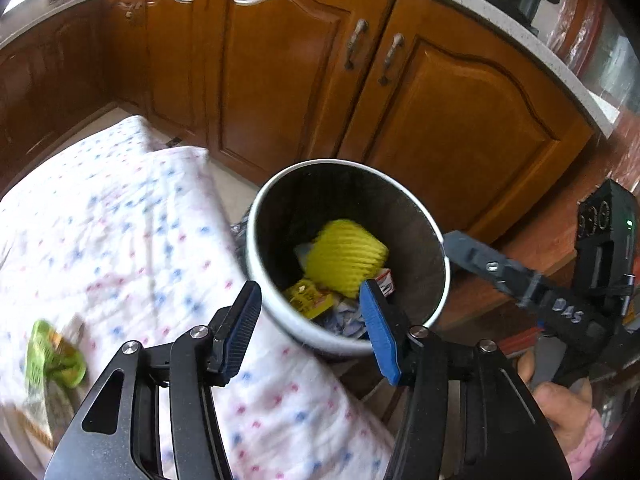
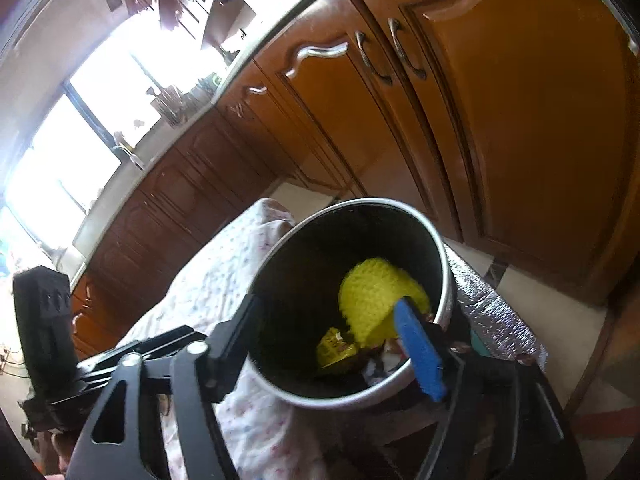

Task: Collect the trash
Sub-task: 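Open both tools to drop the sleeve and carton into the bin, then grasp the green milk carton with left tool while right tool grasps green juice pouch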

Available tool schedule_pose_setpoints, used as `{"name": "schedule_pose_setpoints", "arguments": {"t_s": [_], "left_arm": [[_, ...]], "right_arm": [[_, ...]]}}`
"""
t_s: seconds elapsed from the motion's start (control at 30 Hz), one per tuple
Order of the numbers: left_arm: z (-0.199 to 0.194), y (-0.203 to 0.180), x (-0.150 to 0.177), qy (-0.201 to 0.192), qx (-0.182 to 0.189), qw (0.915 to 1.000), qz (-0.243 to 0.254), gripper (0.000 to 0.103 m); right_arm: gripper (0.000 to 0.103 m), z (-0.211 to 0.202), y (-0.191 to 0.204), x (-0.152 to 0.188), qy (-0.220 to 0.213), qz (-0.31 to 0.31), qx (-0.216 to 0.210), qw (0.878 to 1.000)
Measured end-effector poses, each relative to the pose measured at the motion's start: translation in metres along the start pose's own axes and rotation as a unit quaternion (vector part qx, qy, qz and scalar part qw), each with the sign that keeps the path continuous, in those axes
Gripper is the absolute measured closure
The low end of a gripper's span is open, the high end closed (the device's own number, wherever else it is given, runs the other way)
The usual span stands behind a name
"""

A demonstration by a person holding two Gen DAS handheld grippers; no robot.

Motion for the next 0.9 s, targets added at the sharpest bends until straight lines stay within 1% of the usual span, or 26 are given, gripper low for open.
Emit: {"name": "schedule_pose_setpoints", "arguments": {"t_s": [0.03, 0.1, 0.2, 0.27, 0.37, 0.6, 0.73, 0.9], "left_arm": [[-0.004, 0.004, 0.005, -0.003, -0.001, 1.0000, -0.006, 0.051], [-0.014, 0.017, 0.016, -0.008, -0.002, 0.9997, -0.022, 0.050], [-0.028, 0.038, 0.036, -0.012, -0.009, 0.9987, -0.048, 0.049], [-0.039, 0.054, 0.049, -0.017, -0.010, 0.9977, -0.064, 0.049], [-0.056, 0.076, 0.064, -0.026, -0.021, 0.9960, -0.083, 0.049], [-0.089, 0.119, 0.096, -0.040, -0.035, 0.9919, -0.115, 0.049], [-0.105, 0.138, 0.117, -0.042, -0.037, 0.9914, -0.118, 0.049], [-0.127, 0.155, 0.139, -0.046, -0.042, 0.9935, -0.095, 0.049]], "right_arm": [[0.022, -0.002, 0.005, 0.006, -0.002, -0.005, -0.002, 1.000], [0.020, -0.003, 0.015, 0.017, 0.000, -0.015, -0.006, 1.000], [0.015, -0.001, 0.034, 0.035, 0.009, -0.024, -0.018, 1.000], [0.015, 0.001, 0.045, 0.046, 0.013, -0.027, -0.025, 0.999], [0.015, 0.004, 0.056, 0.061, 0.019, -0.025, -0.036, 0.999], [0.014, 0.010, 0.083, 0.091, 0.042, -0.028, -0.057, 0.997], [0.015, 0.014, 0.094, 0.103, 0.054, -0.033, -0.065, 0.996], [0.015, 0.014, 0.108, 0.115, 0.067, -0.043, -0.072, 0.994]]}}
Point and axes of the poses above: each gripper's, at about its wrist camera, not at the fingertips, and z roughly the way its jaws point, y to its left, x to its underside, the point moved 3 cm from there along z, roughly the way its jaws point, and after that the axes turned 6 degrees about -x, right-handed, at the moved point
